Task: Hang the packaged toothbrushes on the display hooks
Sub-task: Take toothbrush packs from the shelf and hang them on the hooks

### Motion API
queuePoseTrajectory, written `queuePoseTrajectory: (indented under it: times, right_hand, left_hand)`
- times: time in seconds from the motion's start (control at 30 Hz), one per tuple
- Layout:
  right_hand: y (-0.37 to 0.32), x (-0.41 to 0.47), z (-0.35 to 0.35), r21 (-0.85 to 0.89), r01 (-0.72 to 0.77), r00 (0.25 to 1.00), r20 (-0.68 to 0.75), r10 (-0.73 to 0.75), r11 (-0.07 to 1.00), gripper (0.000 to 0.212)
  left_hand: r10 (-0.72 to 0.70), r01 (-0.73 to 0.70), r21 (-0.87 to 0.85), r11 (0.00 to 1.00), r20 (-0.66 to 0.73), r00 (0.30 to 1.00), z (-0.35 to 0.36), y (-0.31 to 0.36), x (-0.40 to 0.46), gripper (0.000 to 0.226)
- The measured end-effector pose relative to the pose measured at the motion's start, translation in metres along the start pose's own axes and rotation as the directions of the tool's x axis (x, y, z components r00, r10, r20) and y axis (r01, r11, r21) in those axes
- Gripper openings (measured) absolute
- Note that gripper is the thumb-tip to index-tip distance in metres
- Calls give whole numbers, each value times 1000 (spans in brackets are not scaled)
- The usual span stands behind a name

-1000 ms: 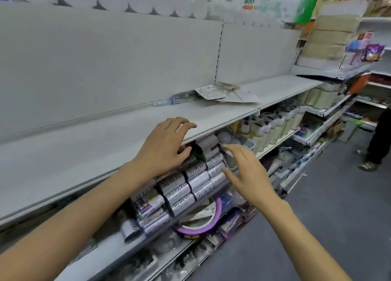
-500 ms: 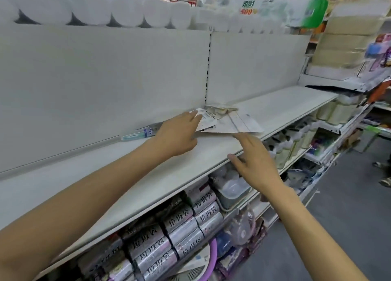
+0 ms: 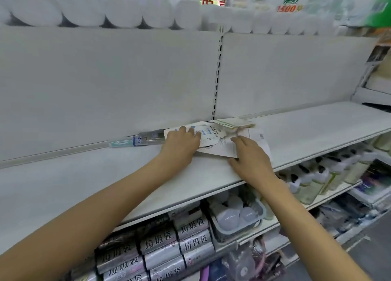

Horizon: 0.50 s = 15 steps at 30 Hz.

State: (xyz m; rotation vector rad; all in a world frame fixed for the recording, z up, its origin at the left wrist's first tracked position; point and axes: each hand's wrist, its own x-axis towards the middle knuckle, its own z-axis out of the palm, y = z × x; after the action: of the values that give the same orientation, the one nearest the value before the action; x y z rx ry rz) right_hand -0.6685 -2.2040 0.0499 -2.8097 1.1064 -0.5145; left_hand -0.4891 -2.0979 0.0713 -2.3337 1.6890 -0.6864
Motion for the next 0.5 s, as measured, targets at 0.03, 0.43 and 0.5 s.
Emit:
queuePoseTrajectory:
  times: [0.03,0.43,0.5]
  right_hand:
    - [3,4,1,-2,1,1000,17,-1,1000,54]
    - [19,9,7,-252,185,967,-124,-221,950,36]
    - [23,8,2,-296,185,940,-225,-256,937,39]
  left_hand:
    - [-30,30,6,1000,1,1000,-2,2,0,54]
    - [-258,251,-67,966,-124,958,-26,-1,-2,35]
    - [-332,311,-150,938,-139,933,-32,-5,-3,32]
